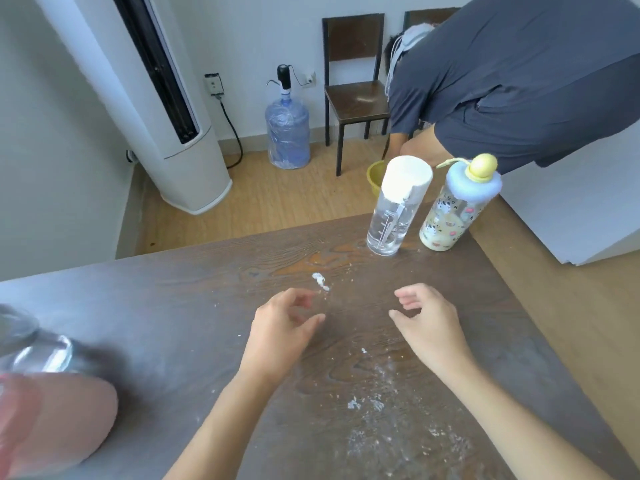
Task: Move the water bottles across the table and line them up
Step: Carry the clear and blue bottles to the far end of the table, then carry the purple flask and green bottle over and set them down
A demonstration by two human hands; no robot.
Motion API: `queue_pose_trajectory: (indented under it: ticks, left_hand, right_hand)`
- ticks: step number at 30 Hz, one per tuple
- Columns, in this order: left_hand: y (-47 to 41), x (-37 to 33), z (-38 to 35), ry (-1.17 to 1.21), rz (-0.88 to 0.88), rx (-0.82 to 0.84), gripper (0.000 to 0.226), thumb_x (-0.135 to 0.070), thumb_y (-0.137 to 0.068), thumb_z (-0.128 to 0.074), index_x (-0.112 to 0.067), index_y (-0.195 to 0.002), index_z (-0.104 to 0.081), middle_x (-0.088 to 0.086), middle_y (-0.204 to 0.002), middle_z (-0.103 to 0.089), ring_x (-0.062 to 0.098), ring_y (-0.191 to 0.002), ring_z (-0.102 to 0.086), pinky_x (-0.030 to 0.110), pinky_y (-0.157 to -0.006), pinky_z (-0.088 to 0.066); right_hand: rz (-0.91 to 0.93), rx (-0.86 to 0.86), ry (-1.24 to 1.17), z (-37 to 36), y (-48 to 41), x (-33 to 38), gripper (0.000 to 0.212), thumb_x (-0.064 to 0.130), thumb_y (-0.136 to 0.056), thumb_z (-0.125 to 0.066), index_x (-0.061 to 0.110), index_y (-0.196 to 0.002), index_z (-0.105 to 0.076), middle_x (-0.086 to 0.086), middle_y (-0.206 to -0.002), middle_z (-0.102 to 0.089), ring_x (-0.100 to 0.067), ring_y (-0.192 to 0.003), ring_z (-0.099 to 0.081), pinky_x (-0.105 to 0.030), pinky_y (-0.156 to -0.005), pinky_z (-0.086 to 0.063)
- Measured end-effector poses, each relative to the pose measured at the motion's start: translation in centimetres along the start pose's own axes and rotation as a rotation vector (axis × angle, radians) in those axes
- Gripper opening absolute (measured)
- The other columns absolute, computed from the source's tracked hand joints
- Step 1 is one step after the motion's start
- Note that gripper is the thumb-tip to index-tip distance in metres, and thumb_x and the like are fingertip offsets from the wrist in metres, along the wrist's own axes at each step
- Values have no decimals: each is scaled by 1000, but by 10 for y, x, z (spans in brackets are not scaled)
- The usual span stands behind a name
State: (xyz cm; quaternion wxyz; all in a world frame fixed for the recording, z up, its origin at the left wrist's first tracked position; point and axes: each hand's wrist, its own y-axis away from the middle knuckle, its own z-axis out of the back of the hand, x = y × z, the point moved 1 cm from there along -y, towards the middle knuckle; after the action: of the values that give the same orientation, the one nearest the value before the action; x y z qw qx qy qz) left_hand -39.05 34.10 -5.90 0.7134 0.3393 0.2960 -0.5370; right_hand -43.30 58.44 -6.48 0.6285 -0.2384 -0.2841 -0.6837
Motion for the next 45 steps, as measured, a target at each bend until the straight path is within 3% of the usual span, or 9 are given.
queue_pose_trajectory:
  ticks: [4,11,20,23,25,28,33,38,45]
  left_hand:
    - [70,56,52,-79,87,-75,22,-30,-85,-82,-30,-106,-75,-14,-92,-74,6,-71,-66,34,-79,-57]
    - [188,139,133,-13,243,-152,12,-38,-83,-76,-43,-89,-68,-20,-82,-72,2,-68,-65,24,-69,-55]
    - [262,235,220,-45,372,-326,18,-27,-85,-78,-43,-87,-70,-23,-83,-73,1,-69,-65,18,-71,-52]
    - [278,268,250,-54,471,-460,24,-26,-85,-76,-47,-82,-65,-18,-82,-73,1,-69,-67,29,-74,-56]
    - [288,288,273,-34,602,-613,17,-26,-85,-74,-42,-84,-68,-12,-83,-75,10,-79,-72,30,-74,-55]
    - [301,319,307,0,791,-828,26,-29,-84,-76,-21,-107,-71,2,-100,-77,30,-105,-71,34,-79,-46]
    - [301,357,355,5,732,-992,73,-34,-71,-90,-10,-131,-56,12,-120,-65,34,-117,-62,48,-92,-52]
    - [286,369,376,62,526,-1025,55,-26,-73,-89,-16,-119,-59,4,-115,-64,26,-103,-63,39,-80,-49]
    - [293,356,370,232,458,-1023,57,-24,-72,-93,-16,-120,-62,0,-107,-71,21,-100,-70,32,-83,-50]
  right_hand:
    - [126,178,-25,-59,57,61,25,8,-82,-80,19,-103,-71,5,-98,-70,-11,-93,-67,-29,-84,-55]
    - [292,427,-10,-158,157,155,27,7,-81,-78,29,-92,-67,12,-91,-68,-5,-86,-66,-9,-75,-45]
    - [382,604,29,-233,264,227,18,12,-87,-72,25,-100,-70,14,-92,-65,-9,-85,-65,-11,-77,-49]
    - [433,709,10,-262,298,248,28,14,-90,-70,25,-115,-69,14,-105,-67,-5,-94,-66,-18,-89,-52]
    - [465,734,2,-283,313,267,45,16,-93,-68,21,-137,-58,8,-130,-62,-6,-117,-62,-25,-106,-46]
    - [456,689,5,-314,323,299,65,20,-94,-67,16,-153,-40,0,-148,-49,-18,-139,-46,-28,-117,-33]
    - [334,489,-74,-357,321,335,64,15,-78,-84,7,-133,-53,-11,-127,-57,-30,-126,-52,-35,-107,-40]
    - [309,324,-190,-378,314,348,71,18,-65,-94,6,-125,-58,-12,-120,-61,-31,-117,-56,-42,-101,-47]
    - [347,256,-207,-386,306,346,49,28,-65,-92,17,-102,-62,-3,-100,-69,-27,-97,-66,-39,-82,-55]
